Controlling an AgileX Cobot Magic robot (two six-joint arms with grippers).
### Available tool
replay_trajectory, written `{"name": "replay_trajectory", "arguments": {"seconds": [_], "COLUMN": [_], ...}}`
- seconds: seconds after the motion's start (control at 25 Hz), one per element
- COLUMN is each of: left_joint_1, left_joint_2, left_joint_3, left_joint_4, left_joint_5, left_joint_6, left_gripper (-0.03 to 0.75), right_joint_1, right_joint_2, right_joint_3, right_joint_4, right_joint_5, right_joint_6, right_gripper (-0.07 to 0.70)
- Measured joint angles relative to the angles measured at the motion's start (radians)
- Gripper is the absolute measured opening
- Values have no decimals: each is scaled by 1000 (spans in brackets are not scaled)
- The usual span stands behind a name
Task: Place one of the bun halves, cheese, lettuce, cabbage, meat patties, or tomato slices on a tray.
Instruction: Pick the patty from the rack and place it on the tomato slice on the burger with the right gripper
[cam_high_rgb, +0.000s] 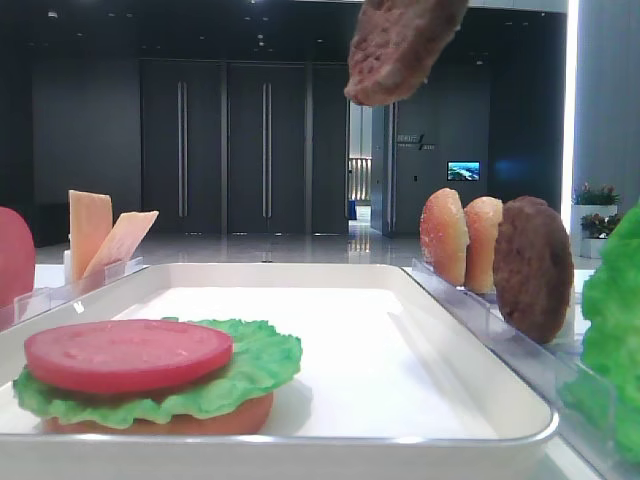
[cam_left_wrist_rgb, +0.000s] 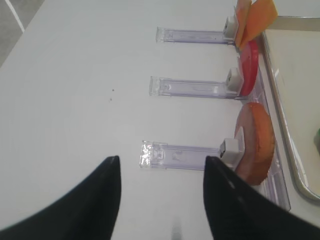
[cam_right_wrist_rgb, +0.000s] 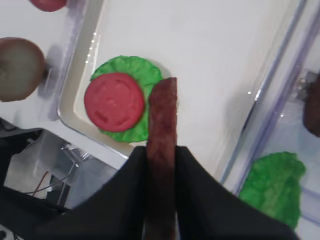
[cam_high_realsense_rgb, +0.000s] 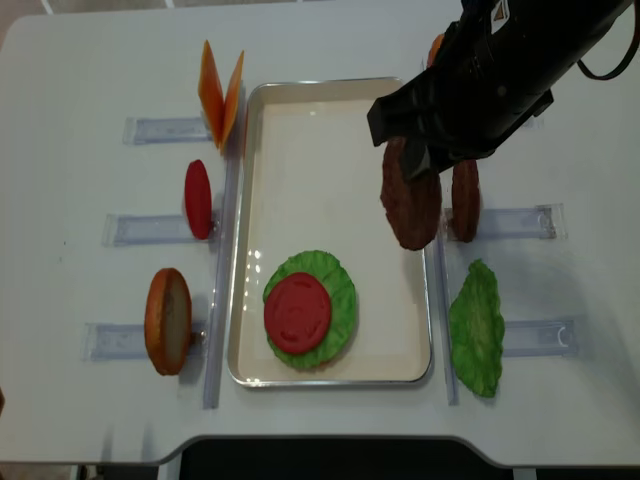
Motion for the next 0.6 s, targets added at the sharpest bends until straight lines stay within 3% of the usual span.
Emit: {"name": "replay_trajectory", "arguments": {"seconds": [0.24,0.6], "left_joint_1": [0,0], "left_joint_2": [0,0], "left_joint_3": [0,0], "left_joint_4": [0,0], "left_joint_5": [0,0], "left_joint_6": [0,0], "left_gripper": [372,319], "right_joint_1": [18,19], "right_joint_2": [0,0], "right_joint_3": [72,204], "right_joint_4": [185,564], "right_joint_5": [-69,-294], "right_joint_6": [-112,-386], "right_gripper": [117,117]}}
